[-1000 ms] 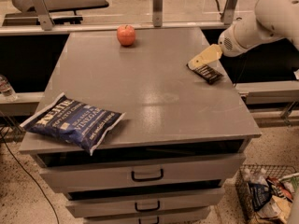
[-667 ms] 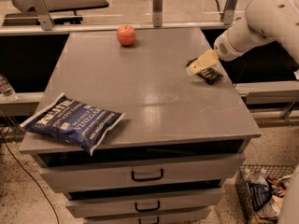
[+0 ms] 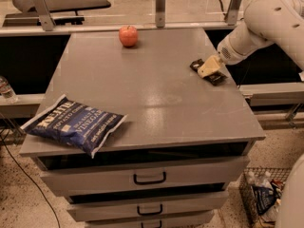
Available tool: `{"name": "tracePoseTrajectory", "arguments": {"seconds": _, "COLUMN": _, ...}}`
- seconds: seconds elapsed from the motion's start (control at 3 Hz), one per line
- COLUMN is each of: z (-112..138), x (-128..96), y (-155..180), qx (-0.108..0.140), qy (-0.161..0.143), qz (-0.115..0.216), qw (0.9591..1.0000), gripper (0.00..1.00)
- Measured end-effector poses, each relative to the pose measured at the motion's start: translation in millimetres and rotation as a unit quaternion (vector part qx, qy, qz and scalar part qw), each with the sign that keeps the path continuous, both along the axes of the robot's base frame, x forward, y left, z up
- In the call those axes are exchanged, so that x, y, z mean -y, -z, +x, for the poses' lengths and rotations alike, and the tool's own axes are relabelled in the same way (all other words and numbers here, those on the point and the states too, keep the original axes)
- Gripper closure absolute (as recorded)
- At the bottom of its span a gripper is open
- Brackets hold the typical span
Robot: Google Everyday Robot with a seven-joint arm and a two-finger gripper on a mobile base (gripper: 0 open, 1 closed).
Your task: Pick rxbar chocolate
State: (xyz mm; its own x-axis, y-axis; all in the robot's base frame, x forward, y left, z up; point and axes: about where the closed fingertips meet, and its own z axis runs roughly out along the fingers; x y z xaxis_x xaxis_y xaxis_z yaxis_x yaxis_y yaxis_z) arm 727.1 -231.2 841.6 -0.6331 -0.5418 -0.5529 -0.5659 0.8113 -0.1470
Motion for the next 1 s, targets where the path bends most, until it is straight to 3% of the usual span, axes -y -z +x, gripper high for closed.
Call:
{"name": "tracePoseTrajectory", "arguments": {"seconds": 0.67, "z": -4.7, "x": -2.8, "y": 2.1, "qx": -0.005, "qy": 0.003, "qz": -0.002, "qw": 1.0, "gripper": 0.91}}
{"name": "tracePoseTrajectory", "arguments": {"seconds": 1.0, "z": -4.7, "x": -2.9, "y": 2.0, "qx": -0.005, "qy": 0.003, "qz": -0.002, "qw": 1.0, "gripper": 1.0}}
